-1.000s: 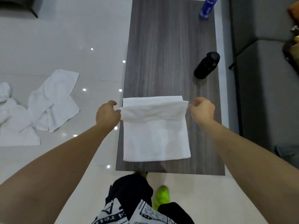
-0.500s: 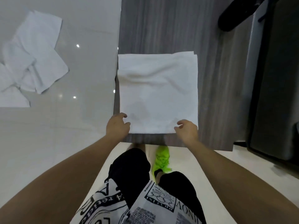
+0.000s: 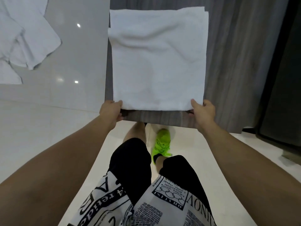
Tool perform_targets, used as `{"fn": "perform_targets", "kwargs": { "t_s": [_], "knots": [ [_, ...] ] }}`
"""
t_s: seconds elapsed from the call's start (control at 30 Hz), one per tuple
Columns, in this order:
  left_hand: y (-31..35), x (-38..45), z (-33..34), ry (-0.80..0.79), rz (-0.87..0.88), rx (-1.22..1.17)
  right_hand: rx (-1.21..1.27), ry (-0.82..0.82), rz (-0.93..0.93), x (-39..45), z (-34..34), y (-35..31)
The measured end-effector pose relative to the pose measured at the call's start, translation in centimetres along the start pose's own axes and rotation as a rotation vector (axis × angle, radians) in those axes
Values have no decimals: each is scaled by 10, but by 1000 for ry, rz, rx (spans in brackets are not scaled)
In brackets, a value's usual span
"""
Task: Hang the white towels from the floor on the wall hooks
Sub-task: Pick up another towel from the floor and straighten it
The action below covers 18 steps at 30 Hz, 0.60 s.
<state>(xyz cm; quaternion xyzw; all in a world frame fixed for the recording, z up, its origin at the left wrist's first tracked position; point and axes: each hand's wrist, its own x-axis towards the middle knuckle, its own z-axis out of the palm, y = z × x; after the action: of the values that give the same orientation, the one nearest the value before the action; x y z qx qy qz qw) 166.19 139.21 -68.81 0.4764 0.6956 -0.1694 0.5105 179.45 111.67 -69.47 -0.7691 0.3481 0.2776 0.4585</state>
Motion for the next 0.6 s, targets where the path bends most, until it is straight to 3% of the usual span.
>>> {"fn": "perform_targets", "kwargs": {
  "t_s": [0.1,0.3,0.6],
  "knots": [
    [6,-11,-5,8,17,-115,144,-7,54,-8,-4,-4],
    [36,-66,-35,191,266,-170,229,-58,-10,-43,-39,-44],
    [127,-217,-98,30,678,-302,19,-172,-473,-146,-111,-176]
  ]
}}
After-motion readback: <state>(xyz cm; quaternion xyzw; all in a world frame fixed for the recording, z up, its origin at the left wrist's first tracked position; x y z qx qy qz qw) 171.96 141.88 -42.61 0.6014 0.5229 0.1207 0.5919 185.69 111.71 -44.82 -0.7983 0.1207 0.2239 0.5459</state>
